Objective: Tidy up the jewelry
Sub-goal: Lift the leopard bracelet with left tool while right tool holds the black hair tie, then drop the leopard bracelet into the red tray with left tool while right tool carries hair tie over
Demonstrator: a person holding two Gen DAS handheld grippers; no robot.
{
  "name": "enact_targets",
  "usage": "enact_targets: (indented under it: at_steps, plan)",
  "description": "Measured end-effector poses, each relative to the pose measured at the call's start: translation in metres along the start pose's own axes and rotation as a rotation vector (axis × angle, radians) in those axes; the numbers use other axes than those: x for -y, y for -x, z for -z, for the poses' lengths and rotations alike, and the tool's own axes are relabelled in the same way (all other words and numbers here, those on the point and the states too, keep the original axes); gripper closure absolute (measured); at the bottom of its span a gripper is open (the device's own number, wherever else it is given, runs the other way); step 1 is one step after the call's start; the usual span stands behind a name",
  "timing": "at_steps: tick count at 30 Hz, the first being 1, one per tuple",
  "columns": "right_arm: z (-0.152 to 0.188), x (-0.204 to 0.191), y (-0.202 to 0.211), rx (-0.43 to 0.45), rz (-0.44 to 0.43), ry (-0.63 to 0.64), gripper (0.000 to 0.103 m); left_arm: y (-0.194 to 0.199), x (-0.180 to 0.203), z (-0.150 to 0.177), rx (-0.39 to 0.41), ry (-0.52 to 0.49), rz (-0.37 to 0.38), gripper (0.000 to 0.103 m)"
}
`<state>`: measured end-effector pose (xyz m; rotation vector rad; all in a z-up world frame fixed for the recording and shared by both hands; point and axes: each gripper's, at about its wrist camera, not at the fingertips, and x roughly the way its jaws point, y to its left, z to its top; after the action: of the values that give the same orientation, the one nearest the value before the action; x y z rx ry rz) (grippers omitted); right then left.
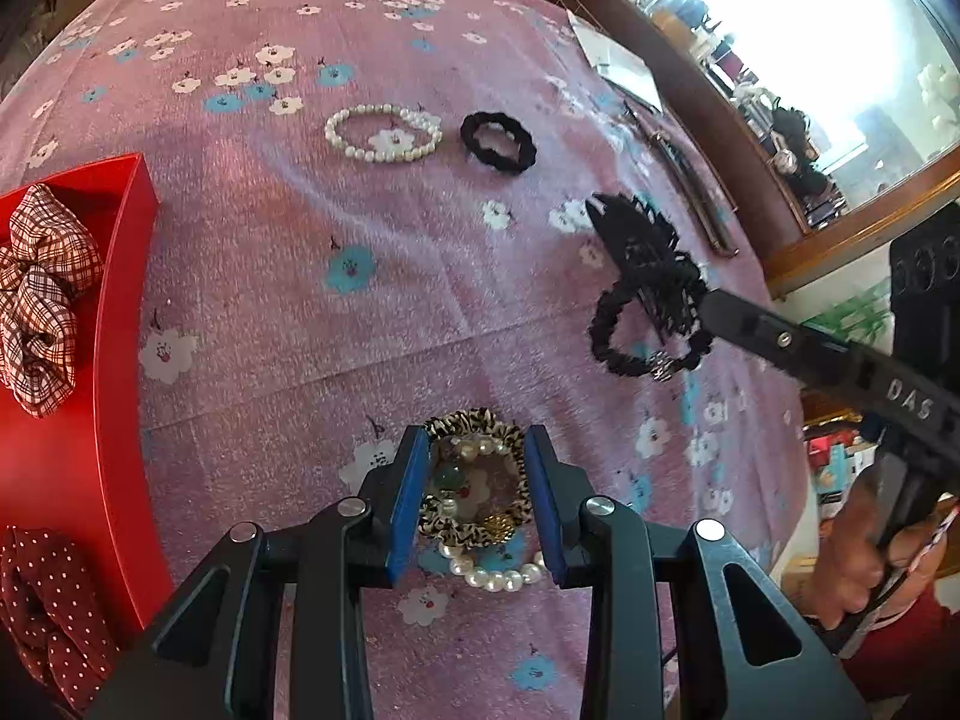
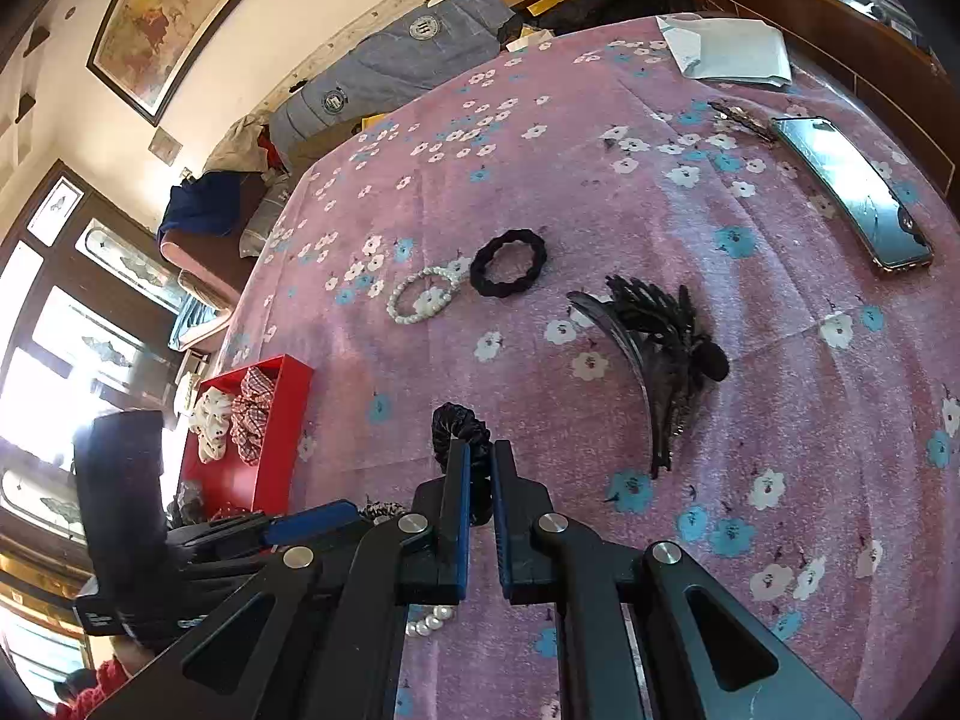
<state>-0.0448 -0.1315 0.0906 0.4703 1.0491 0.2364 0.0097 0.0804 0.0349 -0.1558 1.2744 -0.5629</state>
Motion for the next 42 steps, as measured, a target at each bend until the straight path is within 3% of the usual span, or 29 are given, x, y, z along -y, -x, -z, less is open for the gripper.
enact_targets:
  at_steps: [2,12,13,14,16,23,24,26,27,35,42]
  plan:
    - [0.000,0.002,0.001,0.001,-0.001,-0.001,0.095,0.000,0.000,0.000,-0.004,0.007,0.001,0.103]
    - [-0.005,-0.009,-0.005,-0.014,-0.027,0.041,0.095,0.033,-0.009,0.001,0.094,0.036,-0.040,0.103]
    - [-0.005,-0.011,-0.005,-0.016,-0.029,0.044,0.095,0.031,-0.011,0.003,0.082,0.035,-0.028,0.096]
    - [-0.005,-0.011,-0.006,-0.018,-0.030,0.046,0.095,0.030,-0.012,0.004,0.073,0.031,-0.026,0.079]
    - [-0.005,-0.012,-0.008,-0.023,-0.032,0.048,0.095,0.026,-0.011,0.008,0.067,0.005,-0.042,0.057]
    - [-0.004,-0.010,-0.013,-0.037,-0.027,0.044,0.095,0.002,0.000,0.010,0.025,-0.048,-0.049,0.057]
    - [-0.004,-0.010,-0.013,-0.039,-0.027,0.043,0.095,-0.002,0.000,0.009,0.011,-0.048,-0.051,0.059]
    - [-0.003,-0.010,-0.014,-0.039,-0.025,0.041,0.095,-0.008,-0.001,0.008,-0.004,-0.038,-0.049,0.089]
    - [-0.003,-0.009,-0.013,-0.039,-0.024,0.041,0.095,-0.009,-0.003,0.008,-0.010,-0.029,-0.051,0.096]
    - [-0.003,-0.008,-0.010,-0.028,-0.020,0.036,0.095,0.017,0.001,0.010,0.051,0.001,-0.061,0.096]
    - [-0.008,-0.026,-0.005,-0.011,-0.044,0.065,0.095,0.094,0.004,0.011,0.200,0.049,0.000,0.097]
